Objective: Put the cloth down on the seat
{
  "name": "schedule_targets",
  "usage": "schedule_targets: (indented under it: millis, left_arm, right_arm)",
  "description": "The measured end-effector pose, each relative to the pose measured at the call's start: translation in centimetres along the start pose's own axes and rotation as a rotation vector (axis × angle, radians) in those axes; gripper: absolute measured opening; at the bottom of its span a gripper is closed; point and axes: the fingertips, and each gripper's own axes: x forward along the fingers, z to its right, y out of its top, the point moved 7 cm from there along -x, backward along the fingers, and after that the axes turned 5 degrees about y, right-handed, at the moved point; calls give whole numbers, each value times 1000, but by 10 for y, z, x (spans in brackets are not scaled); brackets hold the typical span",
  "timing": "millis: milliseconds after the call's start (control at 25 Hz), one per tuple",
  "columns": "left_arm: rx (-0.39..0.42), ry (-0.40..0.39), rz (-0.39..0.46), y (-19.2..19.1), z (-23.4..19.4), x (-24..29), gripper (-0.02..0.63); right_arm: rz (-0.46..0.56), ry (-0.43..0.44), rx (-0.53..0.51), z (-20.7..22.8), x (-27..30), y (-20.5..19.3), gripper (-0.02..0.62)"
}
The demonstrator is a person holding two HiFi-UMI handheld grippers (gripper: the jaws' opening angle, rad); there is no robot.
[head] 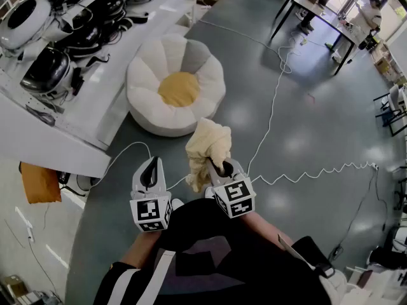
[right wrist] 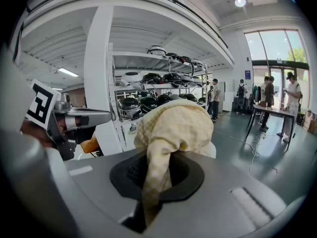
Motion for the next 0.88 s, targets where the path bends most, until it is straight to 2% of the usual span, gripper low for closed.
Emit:
schedule_targets:
  millis: [880]
  left_arm:
    - [-13, -24, 15, -5, -50, -7, 2]
  right_arm:
    - [0, -25, 31, -37, 30, 11, 23]
